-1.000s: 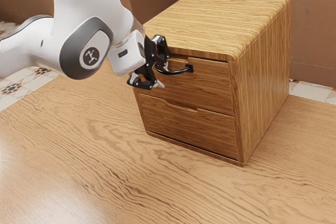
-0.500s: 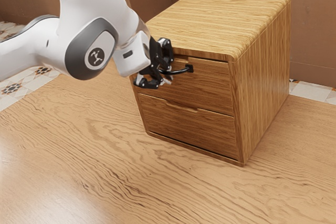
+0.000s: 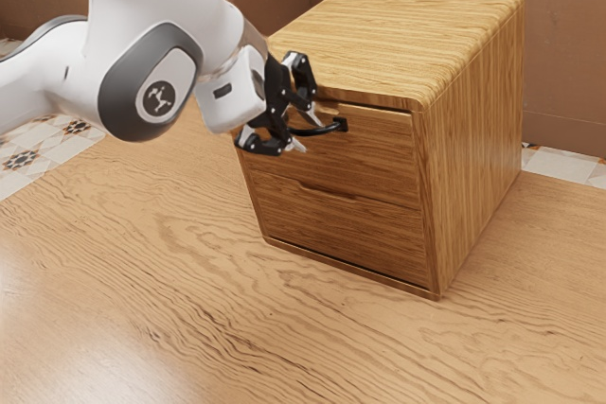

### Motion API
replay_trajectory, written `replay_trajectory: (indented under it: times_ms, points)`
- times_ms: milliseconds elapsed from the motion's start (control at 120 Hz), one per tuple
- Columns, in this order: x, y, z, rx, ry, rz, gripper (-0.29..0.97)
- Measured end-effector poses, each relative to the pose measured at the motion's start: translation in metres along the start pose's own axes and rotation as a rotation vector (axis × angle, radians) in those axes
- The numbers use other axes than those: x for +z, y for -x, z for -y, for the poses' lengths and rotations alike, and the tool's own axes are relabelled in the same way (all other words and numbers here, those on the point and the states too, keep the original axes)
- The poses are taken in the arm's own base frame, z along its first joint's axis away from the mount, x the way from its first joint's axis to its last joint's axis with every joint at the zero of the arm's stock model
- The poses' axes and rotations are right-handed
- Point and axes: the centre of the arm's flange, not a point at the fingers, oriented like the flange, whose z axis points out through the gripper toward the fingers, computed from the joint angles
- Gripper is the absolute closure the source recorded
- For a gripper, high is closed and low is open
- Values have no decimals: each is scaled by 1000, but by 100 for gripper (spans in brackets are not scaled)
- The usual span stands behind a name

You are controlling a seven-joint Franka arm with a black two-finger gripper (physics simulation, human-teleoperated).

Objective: Pull the drawer handle with one arm to open the drawer

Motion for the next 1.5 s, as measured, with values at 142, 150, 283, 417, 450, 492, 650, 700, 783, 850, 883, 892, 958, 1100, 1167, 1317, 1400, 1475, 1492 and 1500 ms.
replay_trajectory:
  times_ms: [142,150,283,417,450,492,650,700,783,850,883,892,958,1100,1167,1317,1400,1475,1492,1500]
  points:
    - [0,4,-2,-6,4,4,50]
    - [0,4,-2,-6,4,4,50]
    - [1,4,-2,-5,7,3,51]
    - [1,3,-4,-6,9,3,54]
    - [1,3,-5,-6,10,3,55]
    - [0,3,-6,-6,10,4,56]
    - [-2,4,-12,-8,16,8,58]
    - [-3,4,-15,-10,18,10,58]
    - [-2,4,-17,-11,22,11,58]
    - [-3,5,-22,-13,26,13,58]
    - [-3,5,-24,-14,28,15,58]
    - [-4,5,-24,-14,28,15,58]
    - [-6,7,-27,-18,28,19,59]
    - [-4,8,-32,-21,35,21,59]
    - [-5,7,-36,-23,39,23,58]
    - [-13,4,-46,-22,36,28,59]
    - [-14,4,-48,-23,37,29,59]
    - [-14,3,-53,-23,42,30,59]
    - [-14,3,-54,-23,43,30,59]
    - [-13,3,-54,-23,44,31,59]
